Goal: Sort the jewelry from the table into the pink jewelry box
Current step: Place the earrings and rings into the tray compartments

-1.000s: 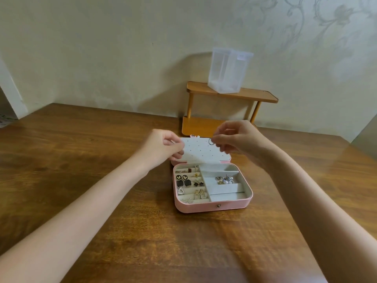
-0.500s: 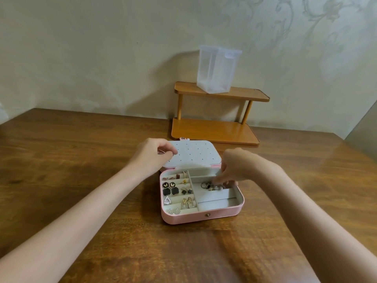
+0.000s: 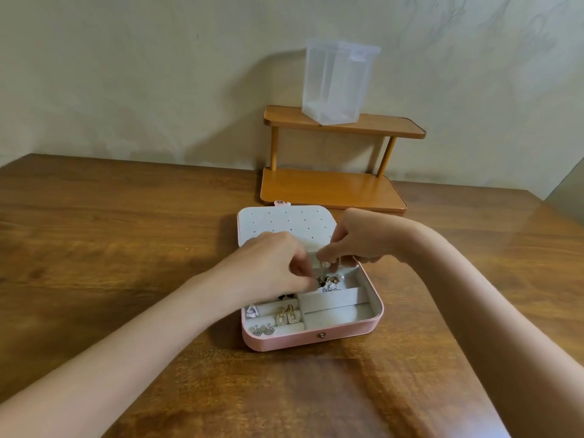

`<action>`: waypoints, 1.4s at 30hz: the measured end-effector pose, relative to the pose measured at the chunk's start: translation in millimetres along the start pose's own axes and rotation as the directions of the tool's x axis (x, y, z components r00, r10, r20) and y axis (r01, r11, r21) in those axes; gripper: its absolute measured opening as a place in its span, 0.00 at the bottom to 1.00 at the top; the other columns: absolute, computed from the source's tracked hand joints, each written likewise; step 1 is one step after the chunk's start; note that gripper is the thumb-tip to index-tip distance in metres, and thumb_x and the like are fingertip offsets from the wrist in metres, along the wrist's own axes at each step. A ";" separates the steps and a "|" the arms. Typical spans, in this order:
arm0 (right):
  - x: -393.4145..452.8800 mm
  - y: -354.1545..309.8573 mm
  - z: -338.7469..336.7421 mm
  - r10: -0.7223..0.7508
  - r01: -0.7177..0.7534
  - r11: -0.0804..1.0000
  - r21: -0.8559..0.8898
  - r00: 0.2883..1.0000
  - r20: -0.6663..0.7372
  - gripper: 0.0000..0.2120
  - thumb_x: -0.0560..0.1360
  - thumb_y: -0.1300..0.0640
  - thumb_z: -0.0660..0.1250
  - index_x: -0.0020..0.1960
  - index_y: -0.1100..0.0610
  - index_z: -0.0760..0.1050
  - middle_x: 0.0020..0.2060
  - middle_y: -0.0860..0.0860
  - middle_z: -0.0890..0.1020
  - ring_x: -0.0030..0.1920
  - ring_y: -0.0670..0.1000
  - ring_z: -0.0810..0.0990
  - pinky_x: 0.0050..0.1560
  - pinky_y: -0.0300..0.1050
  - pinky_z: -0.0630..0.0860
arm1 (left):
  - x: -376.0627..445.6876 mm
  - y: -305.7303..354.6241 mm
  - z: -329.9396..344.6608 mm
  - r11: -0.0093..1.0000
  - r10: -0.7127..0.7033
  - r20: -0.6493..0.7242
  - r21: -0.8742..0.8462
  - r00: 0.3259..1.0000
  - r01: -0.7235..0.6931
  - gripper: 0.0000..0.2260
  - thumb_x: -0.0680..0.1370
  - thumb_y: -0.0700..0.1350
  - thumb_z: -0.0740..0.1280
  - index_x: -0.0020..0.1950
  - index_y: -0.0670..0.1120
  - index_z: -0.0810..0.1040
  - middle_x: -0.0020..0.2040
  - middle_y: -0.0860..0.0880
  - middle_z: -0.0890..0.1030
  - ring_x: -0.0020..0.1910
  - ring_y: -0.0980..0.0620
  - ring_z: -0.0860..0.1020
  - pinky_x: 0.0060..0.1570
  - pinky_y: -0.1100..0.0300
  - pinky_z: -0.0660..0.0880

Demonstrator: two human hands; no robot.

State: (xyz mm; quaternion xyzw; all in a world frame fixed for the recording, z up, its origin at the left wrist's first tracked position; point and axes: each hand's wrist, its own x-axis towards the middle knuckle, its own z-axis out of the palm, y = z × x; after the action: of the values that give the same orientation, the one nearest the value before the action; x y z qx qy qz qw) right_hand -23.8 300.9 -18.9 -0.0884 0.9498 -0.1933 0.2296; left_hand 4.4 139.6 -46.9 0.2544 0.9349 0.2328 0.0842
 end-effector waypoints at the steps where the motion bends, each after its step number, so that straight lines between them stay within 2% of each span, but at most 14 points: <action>1: -0.2 -0.8 0.5 -0.007 0.007 1.000 -0.005 1.000 0.008 0.12 0.75 0.52 0.67 0.38 0.58 0.82 0.24 0.46 0.75 0.25 0.45 0.66 0.25 0.34 0.62 | 1.0 0.4 2.5 0.999 -0.015 0.041 0.033 0.999 0.013 0.09 0.73 0.53 0.70 0.49 0.50 0.83 0.35 0.60 0.75 0.32 0.65 0.72 0.27 0.70 0.63; 4: -2.0 -0.5 -0.4 -0.011 0.011 1.000 -0.021 1.000 0.000 0.12 0.75 0.53 0.66 0.39 0.58 0.82 0.25 0.46 0.75 0.24 0.45 0.67 0.25 0.33 0.64 | 1.9 1.5 9.6 0.995 -0.038 0.085 0.098 0.996 0.029 0.11 0.71 0.55 0.71 0.49 0.51 0.82 0.39 0.57 0.76 0.35 0.61 0.71 0.29 0.66 0.63; 8: -7.0 4.2 -3.4 -0.010 0.006 0.997 -0.074 0.998 -0.064 0.10 0.75 0.54 0.67 0.43 0.60 0.82 0.26 0.47 0.77 0.23 0.43 0.68 0.24 0.32 0.66 | 4.4 2.9 12.7 0.991 -0.066 0.060 0.118 0.996 0.058 0.09 0.70 0.54 0.72 0.44 0.50 0.80 0.34 0.57 0.73 0.33 0.60 0.70 0.29 0.64 0.63; 13: -19.0 12.9 9.9 -0.033 0.025 0.961 -0.275 0.999 -0.023 0.08 0.71 0.57 0.72 0.49 0.57 0.82 0.35 0.46 0.79 0.38 0.44 0.77 0.43 0.37 0.75 | 6.4 9.5 15.8 0.981 -0.075 0.055 0.183 0.996 0.064 0.08 0.71 0.52 0.72 0.42 0.49 0.79 0.38 0.53 0.76 0.40 0.55 0.75 0.38 0.60 0.71; 16: -20.5 18.0 20.0 -0.051 0.043 0.940 -0.339 0.999 -0.012 0.06 0.69 0.58 0.73 0.46 0.54 0.81 0.42 0.48 0.80 0.45 0.49 0.78 0.49 0.43 0.77 | 5.1 12.0 17.0 0.978 -0.076 0.042 0.196 0.996 0.067 0.08 0.72 0.52 0.72 0.43 0.48 0.79 0.39 0.52 0.77 0.42 0.53 0.75 0.39 0.60 0.72; 20: -19.7 21.7 21.7 -0.095 0.074 0.921 -0.382 0.995 -0.037 0.11 0.67 0.61 0.74 0.33 0.51 0.74 0.39 0.48 0.79 0.43 0.51 0.77 0.46 0.45 0.78 | 2.6 14.3 15.9 0.983 -0.083 0.029 0.168 0.996 0.077 0.07 0.70 0.51 0.73 0.38 0.50 0.79 0.34 0.55 0.75 0.36 0.57 0.74 0.37 0.61 0.72; 24: -20.2 24.3 23.1 -0.130 0.111 0.913 -0.392 0.991 -0.022 0.12 0.67 0.61 0.72 0.32 0.50 0.72 0.35 0.47 0.76 0.39 0.48 0.73 0.36 0.39 0.71 | 1.8 16.2 17.5 0.981 -0.072 -0.008 0.179 0.997 0.072 0.07 0.69 0.49 0.74 0.35 0.51 0.78 0.33 0.56 0.75 0.39 0.54 0.76 0.38 0.58 0.74; 28: -20.3 24.7 25.8 -0.145 0.127 0.913 -0.387 0.989 -0.018 0.11 0.67 0.61 0.72 0.33 0.51 0.72 0.36 0.47 0.76 0.38 0.48 0.73 0.36 0.39 0.71 | 1.4 16.8 15.6 0.986 -0.071 0.052 0.157 0.996 0.062 0.07 0.70 0.51 0.73 0.37 0.51 0.79 0.33 0.57 0.75 0.36 0.57 0.74 0.38 0.61 0.73; 31: -25.2 26.4 10.3 -0.142 0.142 0.963 -0.231 0.990 0.019 0.05 0.70 0.56 0.73 0.39 0.52 0.77 0.38 0.48 0.80 0.36 0.45 0.76 0.36 0.36 0.73 | -4.7 3.8 -7.5 0.987 -0.149 0.029 -0.060 0.988 0.151 0.10 0.70 0.55 0.73 0.43 0.49 0.80 0.40 0.55 0.79 0.38 0.61 0.74 0.38 0.64 0.71; 34: -9.5 39.8 -1.7 -0.053 0.055 0.998 0.003 0.969 -0.242 0.11 0.73 0.50 0.69 0.49 0.58 0.79 0.40 0.52 0.82 0.35 0.47 0.79 0.38 0.38 0.78 | -2.3 -35.8 -31.6 0.923 -0.380 -0.197 -0.147 0.904 0.356 0.13 0.74 0.55 0.67 0.51 0.47 0.76 0.47 0.52 0.77 0.45 0.55 0.76 0.44 0.61 0.72; 35: -0.7 44.1 0.2 0.037 -0.021 0.998 0.059 0.956 -0.291 0.14 0.74 0.49 0.67 0.50 0.59 0.78 0.40 0.53 0.82 0.36 0.48 0.80 0.40 0.40 0.79 | -0.3 -48.7 -32.8 0.877 -0.473 -0.183 -0.186 0.862 0.442 0.13 0.76 0.55 0.64 0.53 0.46 0.74 0.47 0.50 0.75 0.47 0.51 0.78 0.45 0.58 0.74; 37: 13.0 43.6 11.8 0.174 -0.130 0.970 0.205 0.961 -0.216 0.17 0.76 0.48 0.64 0.52 0.62 0.77 0.42 0.54 0.82 0.40 0.50 0.81 0.42 0.42 0.79 | 4.6 -61.4 -23.5 0.761 -0.599 -0.033 -0.334 0.800 0.556 0.16 0.79 0.53 0.61 0.57 0.41 0.74 0.49 0.46 0.77 0.47 0.47 0.81 0.45 0.57 0.78; 40: 15.8 34.2 25.1 0.213 -0.134 0.911 0.390 0.963 -0.167 0.15 0.77 0.49 0.64 0.56 0.60 0.75 0.42 0.49 0.79 0.41 0.47 0.78 0.36 0.38 0.75 | 14.7 -65.9 -7.0 0.734 -0.589 -0.036 -0.442 0.807 0.516 0.12 0.80 0.47 0.60 0.46 0.38 0.75 0.49 0.45 0.80 0.45 0.49 0.81 0.50 0.53 0.79; 42: 12.8 30.3 27.6 0.198 -0.085 0.877 0.472 0.961 -0.195 0.16 0.76 0.51 0.65 0.60 0.59 0.73 0.43 0.48 0.77 0.41 0.45 0.76 0.34 0.36 0.73 | 11.8 -66.2 -8.3 0.687 -0.603 -0.054 -0.543 0.796 0.483 0.10 0.80 0.44 0.60 0.46 0.38 0.76 0.48 0.48 0.79 0.44 0.52 0.80 0.45 0.58 0.79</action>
State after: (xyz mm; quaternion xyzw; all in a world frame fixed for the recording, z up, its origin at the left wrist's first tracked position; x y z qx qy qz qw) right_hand -24.5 316.2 -59.0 0.0623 0.9015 -0.4040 0.1424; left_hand -36.9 92.0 -71.7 -0.0953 0.8765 0.4600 0.1049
